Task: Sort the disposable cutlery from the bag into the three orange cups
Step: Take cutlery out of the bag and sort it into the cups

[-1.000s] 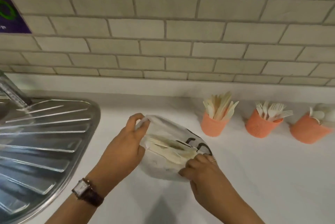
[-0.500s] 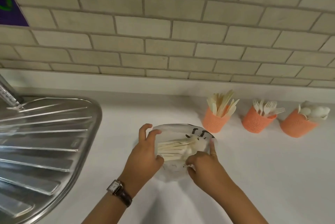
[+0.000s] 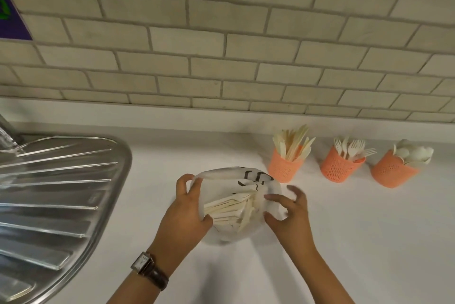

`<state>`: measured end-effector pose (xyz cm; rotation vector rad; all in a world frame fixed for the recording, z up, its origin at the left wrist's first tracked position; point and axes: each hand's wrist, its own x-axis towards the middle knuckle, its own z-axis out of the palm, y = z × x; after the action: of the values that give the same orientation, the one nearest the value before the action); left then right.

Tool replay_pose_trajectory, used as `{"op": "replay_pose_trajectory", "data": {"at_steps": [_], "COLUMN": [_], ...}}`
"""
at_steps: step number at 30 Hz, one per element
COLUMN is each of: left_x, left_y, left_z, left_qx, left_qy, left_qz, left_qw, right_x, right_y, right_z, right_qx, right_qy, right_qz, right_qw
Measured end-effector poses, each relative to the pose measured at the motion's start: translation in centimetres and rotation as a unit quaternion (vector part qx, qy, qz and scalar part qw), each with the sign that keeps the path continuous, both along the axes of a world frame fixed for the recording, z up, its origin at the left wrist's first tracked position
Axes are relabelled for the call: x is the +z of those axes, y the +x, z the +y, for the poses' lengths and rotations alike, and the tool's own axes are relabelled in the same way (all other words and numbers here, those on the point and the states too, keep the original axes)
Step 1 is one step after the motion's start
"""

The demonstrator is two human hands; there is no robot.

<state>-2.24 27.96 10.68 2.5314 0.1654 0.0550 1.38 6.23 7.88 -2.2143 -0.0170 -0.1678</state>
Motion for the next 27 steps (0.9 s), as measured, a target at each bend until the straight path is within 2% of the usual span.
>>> {"op": "replay_pose_trajectory", "data": {"at_steps": [2, 5, 7, 11, 15, 17, 20, 24, 27], "left_x": [0.5, 1.3, 0.2, -3.5, -5.2, -4.8, -4.4, -5.7, -7.2], "left_y": [-0.4, -0.6, 0.4, 4.8, 7.5, 8.2, 9.1, 9.1, 8.4], "left_z": [-0.7, -3.6, -6.1, -8.4, -7.9, -7.0, -5.8, -6.3, -6.8], "left_qx": [0.02, -0.012, -0.058, -0.074, -0.078, -0.103, -0.133, -0.143, -0.111], "left_qy": [0.047, 0.037, 0.037, 0.1, 0.191, 0.241, 0.248, 0.285, 0.273], "left_qz": [-0.033, -0.075, -0.012, 0.201, 0.279, 0.285, 0.264, 0.277, 0.24], "left_qw": [0.998, 0.996, 0.998, 0.972, 0.938, 0.922, 0.923, 0.906, 0.925], "right_x": [-0.3, -0.1, 0.3, 0.7, 0.5, 0.5, 0.6, 0.9, 0.8], "right_y": [0.3, 0.5, 0.5, 0.3, 0.1, 0.1, 0.0, 0.2, 0.3], "right_z": [0.3, 0.2, 0.2, -0.3, -1.1, -1.5, -1.7, -1.5, -1.3], "right_qx": [0.029, 0.069, 0.094, 0.128, 0.132, 0.132, 0.146, 0.162, 0.173], "right_qy": [0.106, 0.063, 0.032, 0.002, -0.019, -0.022, -0.018, -0.015, -0.01], "right_qz": [0.101, 0.07, 0.052, 0.046, 0.041, 0.04, 0.034, 0.039, 0.055], "right_qw": [0.989, 0.993, 0.994, 0.991, 0.99, 0.99, 0.989, 0.986, 0.983]}}
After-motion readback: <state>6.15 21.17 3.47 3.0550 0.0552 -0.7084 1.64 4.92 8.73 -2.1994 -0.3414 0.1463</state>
